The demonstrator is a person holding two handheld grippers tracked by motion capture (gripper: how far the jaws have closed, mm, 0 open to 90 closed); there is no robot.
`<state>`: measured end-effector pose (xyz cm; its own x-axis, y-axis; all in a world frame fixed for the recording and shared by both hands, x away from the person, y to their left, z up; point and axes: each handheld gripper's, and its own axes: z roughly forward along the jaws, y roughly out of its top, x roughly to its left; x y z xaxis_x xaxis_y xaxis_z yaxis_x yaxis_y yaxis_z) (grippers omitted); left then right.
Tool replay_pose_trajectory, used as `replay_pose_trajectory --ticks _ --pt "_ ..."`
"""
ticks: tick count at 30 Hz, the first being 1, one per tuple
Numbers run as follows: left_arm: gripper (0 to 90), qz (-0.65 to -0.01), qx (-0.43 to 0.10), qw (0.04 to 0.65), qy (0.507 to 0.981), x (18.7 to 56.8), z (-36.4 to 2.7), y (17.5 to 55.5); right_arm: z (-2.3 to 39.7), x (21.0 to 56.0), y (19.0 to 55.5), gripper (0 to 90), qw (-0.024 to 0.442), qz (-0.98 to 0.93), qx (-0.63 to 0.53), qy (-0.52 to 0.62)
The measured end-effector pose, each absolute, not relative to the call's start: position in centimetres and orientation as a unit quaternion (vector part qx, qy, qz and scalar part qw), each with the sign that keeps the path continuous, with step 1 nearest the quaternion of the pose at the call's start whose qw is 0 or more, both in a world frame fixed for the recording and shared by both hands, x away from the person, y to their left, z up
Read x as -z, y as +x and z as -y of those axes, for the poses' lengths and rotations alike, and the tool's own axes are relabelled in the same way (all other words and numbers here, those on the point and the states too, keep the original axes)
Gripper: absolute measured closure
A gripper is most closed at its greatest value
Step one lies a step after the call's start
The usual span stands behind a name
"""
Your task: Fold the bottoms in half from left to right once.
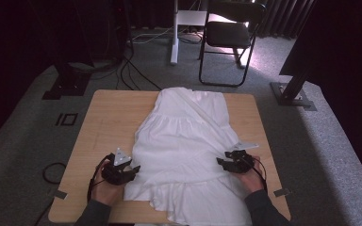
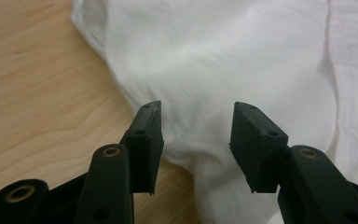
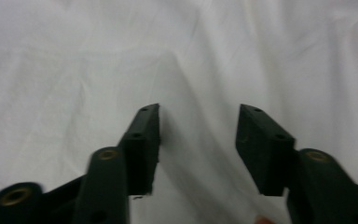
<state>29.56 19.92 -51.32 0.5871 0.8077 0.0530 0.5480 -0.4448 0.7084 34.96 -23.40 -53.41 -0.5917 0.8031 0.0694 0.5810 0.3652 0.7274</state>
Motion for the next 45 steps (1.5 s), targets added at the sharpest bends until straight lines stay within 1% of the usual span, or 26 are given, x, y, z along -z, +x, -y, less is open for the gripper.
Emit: replay_pose_trajectory --ticks 2,3,4,7,10,14,16,18,19,21,22,24,27,30,33,34,35,36,37,39,40,41,45 --pt "53.4 -0.404 -0.194 0.329 0.831 51.6 -19.6 29.4 23.2 54.0 34.9 74.6 0.135 -0.821 -0.362 0.421" --pt "53.4 -0.402 -0.196 0.328 0.832 51.7 -19.5 29.4 23.4 54.1 34.6 83.7 0.136 -0.823 -0.362 0.415" --pt "53.4 -0.403 -0.197 0.33 0.831 51.7 -19.5 29.3 23.6 53.9 34.1 88.9 0.144 -0.824 -0.359 0.413" --pt "53.3 -0.409 -0.193 0.334 0.827 51.8 -19.5 29.4 25.3 52.8 31.6 89.2 0.153 -0.824 -0.379 0.392" --pt "53.3 -0.407 -0.188 0.334 0.829 51.8 -19.4 29.5 28.0 51.7 28.7 88.8 0.162 -0.805 -0.418 0.389" --pt "53.1 -0.406 -0.189 0.331 0.831 51.9 -19.3 29.4 31.2 51.7 25.6 88.5 0.175 -0.795 -0.427 0.395" --pt "52.9 -0.408 -0.188 0.329 0.831 51.9 -19.3 29.4 32.4 52.2 24.3 87.3 0.168 -0.789 -0.435 0.399" --pt "52.4 -0.409 -0.186 0.33 0.83 51.9 -19.3 29.5 33.1 53.0 23.5 81.3 0.162 -0.791 -0.43 0.403" --pt "52.3 -0.409 -0.186 0.33 0.83 51.9 -19.3 29.5 33.1 53.0 23.5 81.3 0.162 -0.791 -0.43 0.403" --pt "51.9 -0.408 -0.181 0.334 0.83 51.8 -19.1 29.3 33.7 53.7 23.1 70.1 0.161 -0.789 -0.417 0.421" --pt "51.8 -0.405 -0.179 0.336 0.831 51.8 -18.9 29.1 33.9 53.8 23.1 68.9 0.161 -0.785 -0.419 0.428" --pt "51.6 -0.397 -0.174 0.337 0.835 51.7 -18.5 28.5 34.0 53.6 23.3 62.5 0.163 -0.772 -0.433 0.436" --pt "50.8 -0.382 -0.169 0.339 0.843 51.8 -18.0 27.6 32.9 52.9 24.4 54.4 0.166 -0.764 -0.448 0.432" --pt "49.7 -0.383 -0.165 0.338 0.844 52.2 -18.0 27.0 31.4 53.0 26.3 51.1 0.165 -0.772 -0.433 0.435" --pt "49.6 -0.386 -0.157 0.334 0.845 52.8 -18.0 26.8 29.9 54.0 28.8 46.3 0.161 -0.782 -0.404 0.447" --pt "49.3 -0.387 -0.152 0.333 0.847 53.0 -18.0 26.7 29.7 54.3 29.3 46.2 0.156 -0.784 -0.397 0.45" --pt "49.3 -0.388 -0.147 0.335 0.846 53.3 -17.9 26.6 29.5 54.7 29.8 47.8 0.148 -0.787 -0.391 0.453" --pt "49.3 -0.385 -0.14 0.334 0.849 53.6 -17.7 26.5 29.3 55.1 30.2 55.4 0.14 -0.791 -0.377 0.461" --pt "49.3 -0.384 -0.138 0.332 0.85 53.7 -17.6 26.4 29.2 55.3 30.2 70.7 0.134 -0.796 -0.366 0.464" --pt "49.3 -0.382 -0.134 0.329 0.853 54.2 -17.3 26.3 29.5 55.1 29.4 84.4 0.128 -0.795 -0.381 0.455" --pt "49.3 -0.382 -0.132 0.326 0.854 54.3 -17.3 26.3 29.8 54.8 28.8 87.2 0.131 -0.794 -0.383 0.453" --pt "49.1 -0.384 -0.13 0.327 0.854 54.4 -17.3 26.4 30.2 54.5 28.0 87.9 0.135 -0.792 -0.387 0.453" --pt "49.1 -0.389 -0.132 0.329 0.85 54.3 -17.4 26.6 32.2 53.3 23.7 87.9 0.151 -0.783 -0.411 0.442"
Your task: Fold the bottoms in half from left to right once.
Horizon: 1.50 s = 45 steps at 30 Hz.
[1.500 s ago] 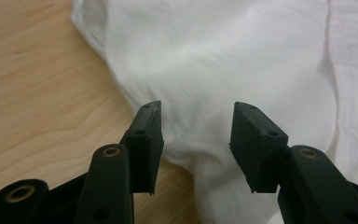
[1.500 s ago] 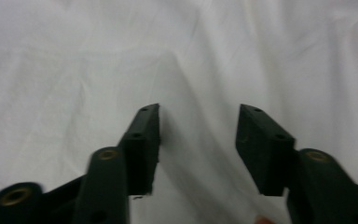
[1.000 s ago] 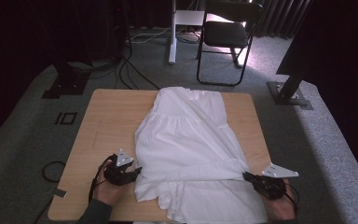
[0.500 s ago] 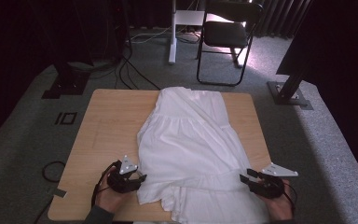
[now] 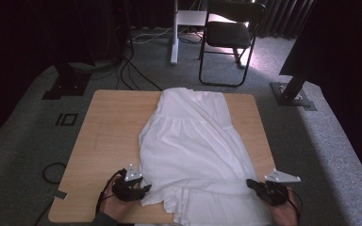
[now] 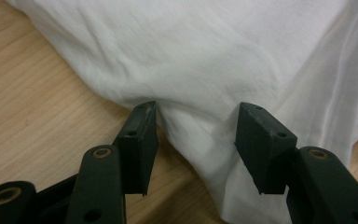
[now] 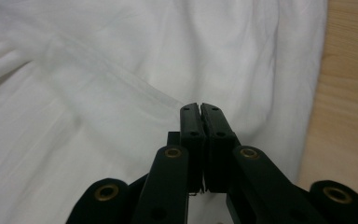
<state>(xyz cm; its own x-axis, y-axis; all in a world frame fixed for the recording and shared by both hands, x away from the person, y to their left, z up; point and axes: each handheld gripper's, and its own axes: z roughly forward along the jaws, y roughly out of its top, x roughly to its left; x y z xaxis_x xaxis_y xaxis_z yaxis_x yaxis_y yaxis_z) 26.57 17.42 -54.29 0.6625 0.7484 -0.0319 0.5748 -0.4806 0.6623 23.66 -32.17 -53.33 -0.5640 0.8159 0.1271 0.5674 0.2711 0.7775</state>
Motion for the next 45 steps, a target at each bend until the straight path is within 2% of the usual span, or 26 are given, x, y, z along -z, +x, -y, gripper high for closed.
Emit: replay_pose_trajectory --ticks 3,5,8,11,21,28,31,37,40,41,42,43,45 --pt "49.1 -0.392 -0.136 0.331 0.847 53.9 -17.6 26.7 33.7 53.4 21.0 84.9 0.147 -0.782 -0.419 0.437" --pt "49.1 -0.392 -0.142 0.333 0.846 53.7 -17.8 26.9 34.7 53.8 20.0 76.8 0.124 -0.788 -0.429 0.423" --pt "48.8 -0.397 -0.15 0.333 0.842 53.3 -18.1 27.3 36.1 53.7 19.7 61.1 0.124 -0.778 -0.448 0.423" --pt "48.6 -0.399 -0.163 0.334 0.838 52.7 -18.4 28.2 36.6 52.7 20.8 57.0 0.144 -0.751 -0.477 0.433" --pt "42.7 -0.449 -0.187 0.331 0.809 52.4 -19.4 33.6 31.8 52.8 31.6 53.4 0.191 -0.763 -0.414 0.458" --pt "36.1 -0.482 -0.156 0.337 0.794 53.9 -19.4 36.4 28.6 52.8 38.7 49.7 0.211 -0.767 -0.381 0.471" --pt "33.6 -0.491 -0.162 0.33 0.79 54.3 -19.1 37.4 27.8 53.1 40.7 49.4 0.206 -0.768 -0.372 0.478" --pt "29.4 -0.507 -0.158 0.355 0.77 54.3 -19.3 39.3 26.5 53.9 43.2 49.7 0.195 -0.77 -0.362 0.487" --pt "29.6 -0.505 -0.149 0.355 0.772 54.4 -19.0 40.3 26.3 54.4 44.1 54.2 0.186 -0.768 -0.361 0.496" --pt "30.9 -0.504 -0.144 0.35 0.776 54.5 -18.8 40.6 26.3 54.5 44.3 58.9 0.183 -0.767 -0.36 0.498" --pt "35.9 -0.496 -0.144 0.349 0.782 54.6 -18.5 40.9 26.3 54.5 44.4 63.9 0.179 -0.766 -0.361 0.501" --pt "44.8 -0.49 -0.143 0.35 0.785 54.6 -18.3 41.0 26.3 54.6 44.4 73.9 0.176 -0.767 -0.363 0.499" --pt "74.2 -0.477 -0.126 0.358 0.793 54.4 -18.1 41.1 26.2 54.4 44.3 86.3 0.179 -0.769 -0.361 0.496"
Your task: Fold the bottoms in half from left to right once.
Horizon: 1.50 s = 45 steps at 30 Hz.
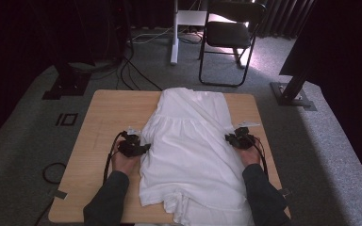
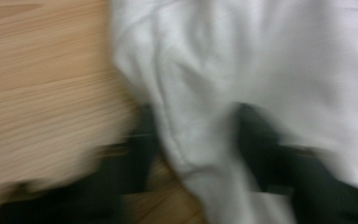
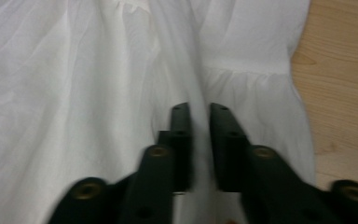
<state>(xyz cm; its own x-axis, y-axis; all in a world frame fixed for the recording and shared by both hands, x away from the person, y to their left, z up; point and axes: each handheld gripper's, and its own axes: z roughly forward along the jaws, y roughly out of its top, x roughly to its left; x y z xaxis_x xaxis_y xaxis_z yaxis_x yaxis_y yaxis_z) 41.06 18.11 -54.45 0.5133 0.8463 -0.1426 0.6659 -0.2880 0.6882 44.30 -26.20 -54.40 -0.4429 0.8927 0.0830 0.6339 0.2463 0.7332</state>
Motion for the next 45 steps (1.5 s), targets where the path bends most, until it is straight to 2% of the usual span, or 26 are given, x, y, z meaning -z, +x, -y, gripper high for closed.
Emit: replay_pose_trajectory --ticks 1,7,11,18,23,34,37,38,39,40,42,45 --pt "88.2 -0.474 -0.131 0.362 0.792 54.3 -18.1 40.9 26.3 54.1 44.0 88.8 0.187 -0.768 -0.361 0.494" --pt "90.0 -0.466 -0.18 0.386 0.776 52.2 -20.5 36.7 29.0 50.6 41.5 89.4 0.252 -0.729 -0.386 0.507" --pt "90.0 -0.457 -0.192 0.376 0.783 51.8 -21.8 34.2 31.5 51.5 40.4 89.4 0.236 -0.715 -0.383 0.536" --pt "89.9 -0.452 -0.184 0.35 0.8 53.2 -21.2 33.8 31.4 55.8 39.4 89.1 0.19 -0.728 -0.354 0.555" --pt "89.9 -0.458 -0.188 0.341 0.799 53.5 -22.0 32.5 30.9 55.6 38.2 89.1 0.185 -0.741 -0.342 0.547" --pt "89.8 -0.459 -0.156 0.346 0.803 54.7 -23.7 27.2 29.8 55.9 30.9 89.0 0.183 -0.757 -0.345 0.524" --pt "88.7 -0.449 -0.148 0.352 0.808 54.8 -23.9 26.0 29.9 55.8 29.2 88.9 0.165 -0.757 -0.35 0.526" --pt "84.5 -0.445 -0.149 0.359 0.807 54.7 -23.9 25.9 30.0 55.7 28.9 87.3 0.16 -0.759 -0.347 0.527" --pt "74.4 -0.445 -0.158 0.366 0.802 54.4 -24.0 25.9 30.0 55.7 28.8 81.9 0.158 -0.761 -0.344 0.526" --pt "62.1 -0.45 -0.166 0.374 0.794 53.9 -24.2 26.0 29.9 55.5 28.9 72.6 0.154 -0.765 -0.343 0.523" --pt "53.8 -0.456 -0.168 0.399 0.777 52.8 -24.8 26.8 29.8 54.8 29.3 55.7 0.165 -0.765 -0.35 0.515" --pt "48.6 -0.459 -0.184 0.414 0.764 51.4 -25.0 28.2 29.2 52.8 30.8 41.5 0.187 -0.753 -0.377 0.506"
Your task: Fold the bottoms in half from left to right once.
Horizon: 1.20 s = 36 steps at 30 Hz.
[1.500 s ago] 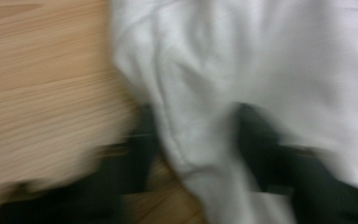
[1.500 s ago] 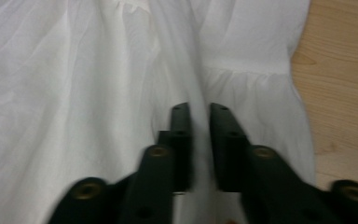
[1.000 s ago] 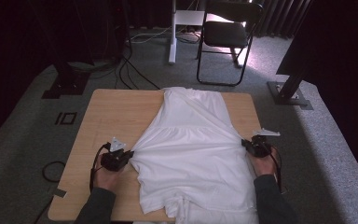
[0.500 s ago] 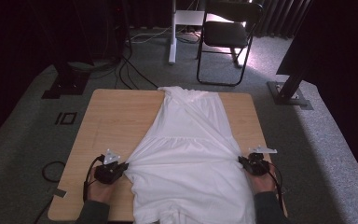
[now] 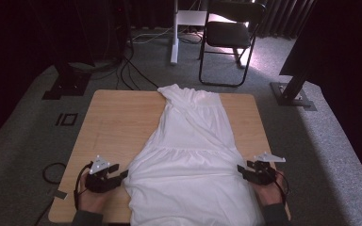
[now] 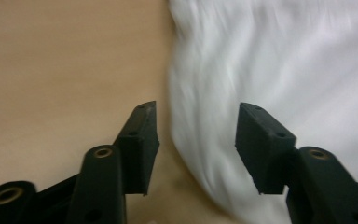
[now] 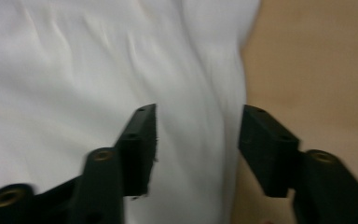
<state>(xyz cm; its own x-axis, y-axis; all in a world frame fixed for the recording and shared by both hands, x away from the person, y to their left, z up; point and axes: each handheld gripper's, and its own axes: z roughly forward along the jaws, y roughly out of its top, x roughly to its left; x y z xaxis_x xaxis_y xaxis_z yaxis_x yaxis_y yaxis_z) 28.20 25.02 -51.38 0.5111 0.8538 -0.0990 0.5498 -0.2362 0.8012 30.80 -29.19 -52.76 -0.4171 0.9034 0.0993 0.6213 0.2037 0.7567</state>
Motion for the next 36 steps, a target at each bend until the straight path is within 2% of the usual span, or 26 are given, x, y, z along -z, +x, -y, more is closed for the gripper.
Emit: replay_pose_trajectory --ticks 5,10,14,15,16,18,19,20,24,28,32,33,35,36 --pt "45.3 -0.451 -0.188 0.397 0.777 50.9 -23.1 32.8 25.7 50.6 35.7 37.7 0.201 -0.778 -0.374 0.464" --pt "44.6 -0.458 -0.166 0.373 0.79 52.4 -20.5 37.4 21.4 50.9 40.7 39.2 0.2 -0.803 -0.355 0.435" --pt "42.7 -0.458 -0.142 0.35 0.805 53.7 -18.7 39.5 19.1 51.7 43.6 40.3 0.194 -0.817 -0.331 0.43" --pt "42.8 -0.457 -0.138 0.344 0.808 54.0 -18.3 39.8 18.9 52.1 44.2 42.9 0.187 -0.819 -0.329 0.432" --pt "43.3 -0.457 -0.136 0.342 0.81 54.2 -18.1 39.9 18.7 52.6 44.7 50.5 0.174 -0.821 -0.329 0.433" --pt "48.4 -0.456 -0.125 0.345 0.811 54.4 -18.0 39.9 18.8 53.2 45.1 77.3 0.158 -0.827 -0.327 0.43" --pt "54.5 -0.453 -0.114 0.348 0.813 54.4 -18.0 39.9 19.1 53.2 45.2 86.3 0.169 -0.824 -0.317 0.438" --pt "61.6 -0.451 -0.098 0.355 0.813 54.4 -18.0 39.7 19.4 53.1 45.3 88.5 0.174 -0.819 -0.317 0.445" --pt "71.5 -0.439 -0.104 0.348 0.822 54.4 -17.7 39.1 22.1 50.6 44.9 89.1 0.208 -0.784 -0.356 0.464" --pt "79.7 -0.43 -0.102 0.348 0.827 54.5 -17.5 38.6 25.1 48.7 43.6 89.1 0.272 -0.744 -0.361 0.493" --pt "76.4 -0.421 -0.101 0.345 0.833 54.4 -16.8 38.2 26.8 51.7 44.1 88.4 0.237 -0.74 -0.341 0.529" --pt "73.2 -0.421 -0.101 0.343 0.834 54.4 -16.8 38.3 27.0 53.0 44.3 88.2 0.225 -0.743 -0.33 0.537" --pt "59.8 -0.427 -0.121 0.337 0.83 54.1 -16.9 38.6 27.0 54.4 44.6 88.0 0.206 -0.742 -0.327 0.547" --pt "57.0 -0.427 -0.12 0.345 0.827 53.8 -17.1 38.9 26.9 54.9 44.6 88.0 0.203 -0.743 -0.326 0.549"
